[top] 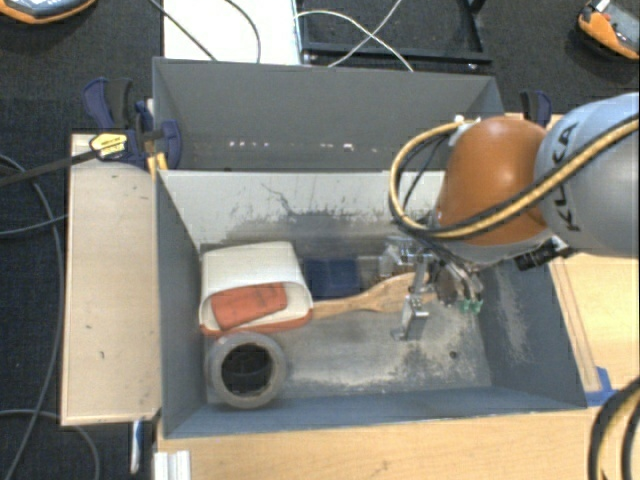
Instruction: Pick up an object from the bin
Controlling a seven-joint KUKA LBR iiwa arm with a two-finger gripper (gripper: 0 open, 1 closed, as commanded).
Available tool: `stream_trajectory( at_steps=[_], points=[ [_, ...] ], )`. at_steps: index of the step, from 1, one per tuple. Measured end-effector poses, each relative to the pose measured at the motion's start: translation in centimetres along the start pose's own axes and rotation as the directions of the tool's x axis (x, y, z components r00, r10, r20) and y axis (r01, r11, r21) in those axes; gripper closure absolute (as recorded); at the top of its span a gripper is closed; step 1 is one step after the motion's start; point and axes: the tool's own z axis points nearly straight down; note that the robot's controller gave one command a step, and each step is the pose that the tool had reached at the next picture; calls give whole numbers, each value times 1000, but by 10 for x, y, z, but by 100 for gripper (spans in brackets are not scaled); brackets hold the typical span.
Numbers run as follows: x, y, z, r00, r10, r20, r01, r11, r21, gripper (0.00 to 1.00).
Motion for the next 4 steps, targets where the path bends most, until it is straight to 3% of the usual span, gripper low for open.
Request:
stream_trajectory(
  at_steps=[1,2,3,4],
  points=[
    [-2,0,-5,1000,1,8,-1,1000,0,0],
    [-34,-41,46,1000,-11,2,11,1000,2,0],
    [11,-59,29,1000,23,10,-23,1000,0,0],
    [-48,-18,63,1000,20,5,-20,1000,-1,0]
  ],
)
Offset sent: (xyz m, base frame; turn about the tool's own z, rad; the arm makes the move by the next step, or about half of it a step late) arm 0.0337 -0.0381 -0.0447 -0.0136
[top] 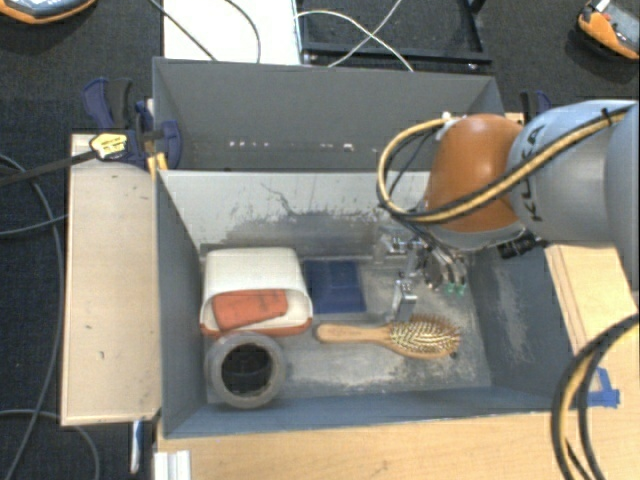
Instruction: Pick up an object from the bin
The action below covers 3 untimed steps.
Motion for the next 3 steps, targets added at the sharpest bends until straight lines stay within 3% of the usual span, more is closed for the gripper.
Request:
stream_trajectory(
  at_steps=[1,2,3],
  points=[
    [85,-62,23,1000,12,10,-12,1000,-1,0],
    [83,-60,22,1000,10,12,-10,1000,-2,0],
    [74,-32,23,999,48,16,-48,999,-3,0]
  ],
)
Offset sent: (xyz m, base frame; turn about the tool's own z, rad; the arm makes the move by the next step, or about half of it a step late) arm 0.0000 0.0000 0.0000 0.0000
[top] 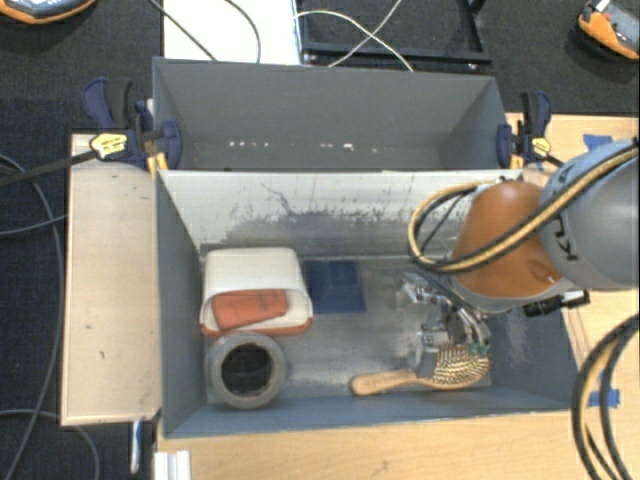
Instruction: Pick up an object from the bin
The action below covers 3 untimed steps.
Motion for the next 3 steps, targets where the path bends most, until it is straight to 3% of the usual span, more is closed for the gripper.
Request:
stream_trajectory(
  at_steps=[1,2,3],
  points=[
    [4,-3,-4,962,-274,-2,274,962,-1,0],
    [6,-31,-1,962,-272,4,272,962,-7,0],
    [17,-122,0,939,-345,0,345,939,4,0]
  ],
)
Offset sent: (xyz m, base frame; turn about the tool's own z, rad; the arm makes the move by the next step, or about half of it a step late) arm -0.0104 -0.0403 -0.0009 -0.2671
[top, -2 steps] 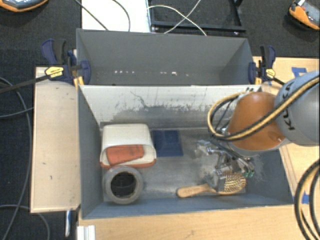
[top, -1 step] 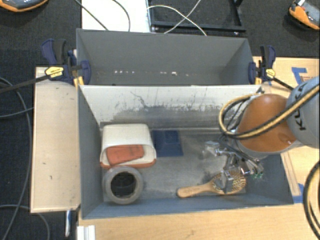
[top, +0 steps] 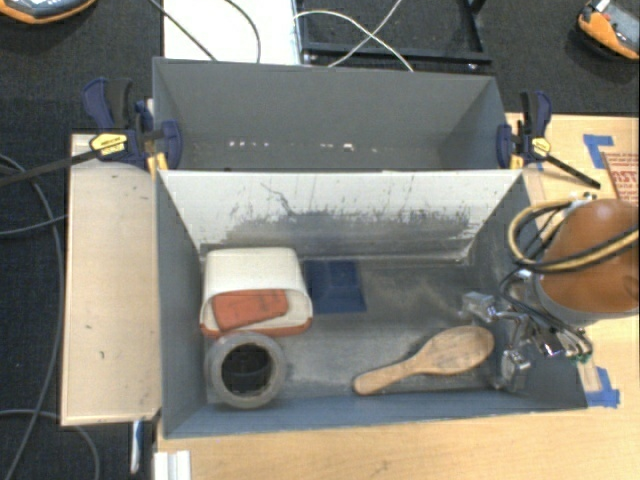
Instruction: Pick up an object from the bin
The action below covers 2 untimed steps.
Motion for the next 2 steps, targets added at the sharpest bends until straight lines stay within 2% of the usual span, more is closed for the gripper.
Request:
stream_trajectory(
  at_steps=[1,2],
  points=[
    [-65,81,1,1000,-22,8,22,1000,-11,100],
    [-65,81,1,1000,-21,8,21,1000,-11,100]
  ],
)
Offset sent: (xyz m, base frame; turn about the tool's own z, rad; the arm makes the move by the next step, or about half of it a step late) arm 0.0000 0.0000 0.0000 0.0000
